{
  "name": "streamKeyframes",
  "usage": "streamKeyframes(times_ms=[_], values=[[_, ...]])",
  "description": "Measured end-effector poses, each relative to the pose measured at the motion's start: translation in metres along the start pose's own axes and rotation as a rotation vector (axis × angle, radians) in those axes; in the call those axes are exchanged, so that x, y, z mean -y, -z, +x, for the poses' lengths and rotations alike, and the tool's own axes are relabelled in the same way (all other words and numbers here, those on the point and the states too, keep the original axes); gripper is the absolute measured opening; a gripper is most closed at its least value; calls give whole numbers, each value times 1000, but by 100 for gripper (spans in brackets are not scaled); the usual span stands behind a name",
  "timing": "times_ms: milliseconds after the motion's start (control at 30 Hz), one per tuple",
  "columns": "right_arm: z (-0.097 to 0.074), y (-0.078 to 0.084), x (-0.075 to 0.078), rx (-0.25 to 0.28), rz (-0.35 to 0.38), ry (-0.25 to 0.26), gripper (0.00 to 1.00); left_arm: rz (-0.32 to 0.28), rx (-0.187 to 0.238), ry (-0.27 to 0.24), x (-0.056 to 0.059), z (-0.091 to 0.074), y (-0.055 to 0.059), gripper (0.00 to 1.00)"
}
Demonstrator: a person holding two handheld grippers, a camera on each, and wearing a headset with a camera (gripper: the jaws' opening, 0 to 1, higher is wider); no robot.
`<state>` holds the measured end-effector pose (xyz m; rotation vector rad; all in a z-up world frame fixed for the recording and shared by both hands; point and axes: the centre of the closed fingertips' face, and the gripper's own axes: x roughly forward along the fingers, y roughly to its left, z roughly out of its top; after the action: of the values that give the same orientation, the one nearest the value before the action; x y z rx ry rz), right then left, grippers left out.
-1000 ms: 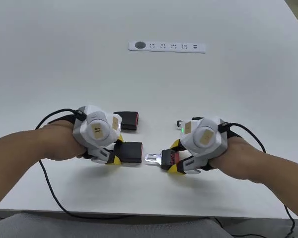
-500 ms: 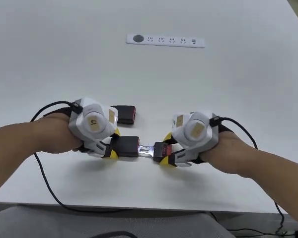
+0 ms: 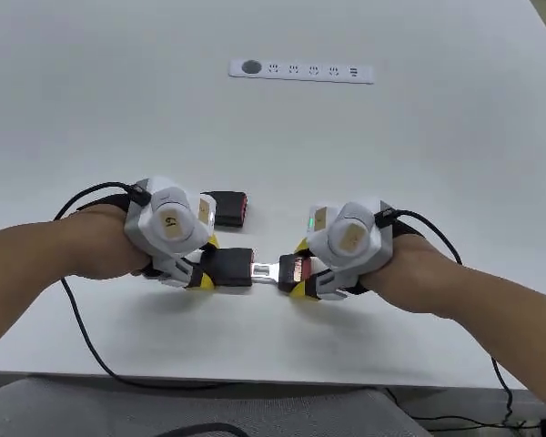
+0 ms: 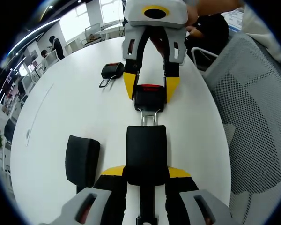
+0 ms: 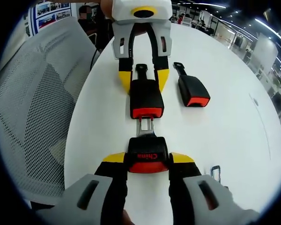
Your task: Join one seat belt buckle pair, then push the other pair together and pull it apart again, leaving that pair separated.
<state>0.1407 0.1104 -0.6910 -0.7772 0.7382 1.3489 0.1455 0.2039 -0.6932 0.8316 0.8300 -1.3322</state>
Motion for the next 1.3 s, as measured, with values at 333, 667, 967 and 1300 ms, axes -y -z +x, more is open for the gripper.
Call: streamKeyframes(times_ms=[333,667,967,1300], values=[[7,-8,2,21,19,-18,32,6,8,9,1,0,-1,31],[10,-14,2,32,9,-16,30,7,12,13,1,-1,-2,30],[10,-18,3,52,7,-19,30,7,26,15,2,-1,-4,30],[16,-24,4,40,-3,-30,30,10,26,24,1,-1,-2,30]])
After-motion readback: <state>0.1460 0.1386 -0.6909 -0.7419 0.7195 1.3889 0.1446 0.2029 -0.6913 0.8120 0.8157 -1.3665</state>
